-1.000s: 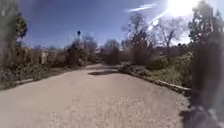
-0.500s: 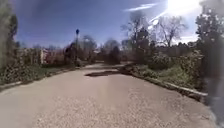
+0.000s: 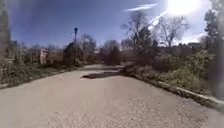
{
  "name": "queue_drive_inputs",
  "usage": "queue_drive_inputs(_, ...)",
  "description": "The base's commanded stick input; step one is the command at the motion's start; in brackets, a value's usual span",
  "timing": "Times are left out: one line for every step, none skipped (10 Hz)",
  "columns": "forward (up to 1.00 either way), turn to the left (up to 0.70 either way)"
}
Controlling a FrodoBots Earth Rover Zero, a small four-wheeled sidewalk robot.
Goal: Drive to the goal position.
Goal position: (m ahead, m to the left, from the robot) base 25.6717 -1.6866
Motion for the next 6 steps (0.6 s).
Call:
queue_drive_inputs(1.00, 0.00)
queue_drive_inputs(1.00, 0.00)
queue_drive_inputs(1.00, 0.00)
queue_drive_inputs(1.00, 0.00)
queue_drive_inputs(1.00, 0.00)
queue_drive_inputs(1.00, 0.00)
